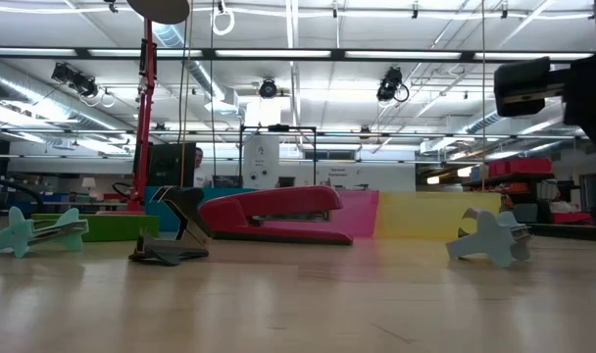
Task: Pick and place Stapler, Stapler remover, tape
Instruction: Put the pink stapler into the yellow bin
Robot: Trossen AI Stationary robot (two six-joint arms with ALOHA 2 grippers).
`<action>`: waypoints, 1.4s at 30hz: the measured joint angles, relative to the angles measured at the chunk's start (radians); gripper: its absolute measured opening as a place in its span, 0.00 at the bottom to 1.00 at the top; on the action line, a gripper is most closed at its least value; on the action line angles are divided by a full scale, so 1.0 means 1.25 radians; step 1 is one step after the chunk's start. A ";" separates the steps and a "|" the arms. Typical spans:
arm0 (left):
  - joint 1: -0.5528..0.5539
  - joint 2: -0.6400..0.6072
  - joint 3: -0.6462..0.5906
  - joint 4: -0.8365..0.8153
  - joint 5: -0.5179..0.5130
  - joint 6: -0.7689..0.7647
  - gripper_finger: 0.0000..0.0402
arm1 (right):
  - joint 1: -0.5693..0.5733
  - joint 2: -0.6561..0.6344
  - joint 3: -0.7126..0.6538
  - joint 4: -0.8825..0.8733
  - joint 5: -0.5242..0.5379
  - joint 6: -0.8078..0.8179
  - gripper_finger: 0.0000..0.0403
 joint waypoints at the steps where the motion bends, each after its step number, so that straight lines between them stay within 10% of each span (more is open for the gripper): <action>1: 0.000 0.000 0.000 0.000 0.000 0.000 0.09 | 0.000 -0.005 0.000 -0.004 0.000 0.000 0.32; 21: 0.000 0.000 0.000 0.000 0.000 0.000 0.09 | -0.065 -0.278 0.000 -0.045 0.123 0.058 0.34; 42: 0.000 0.000 0.000 0.000 0.000 0.000 0.09 | -0.400 -0.458 0.000 -0.132 0.300 -0.003 0.33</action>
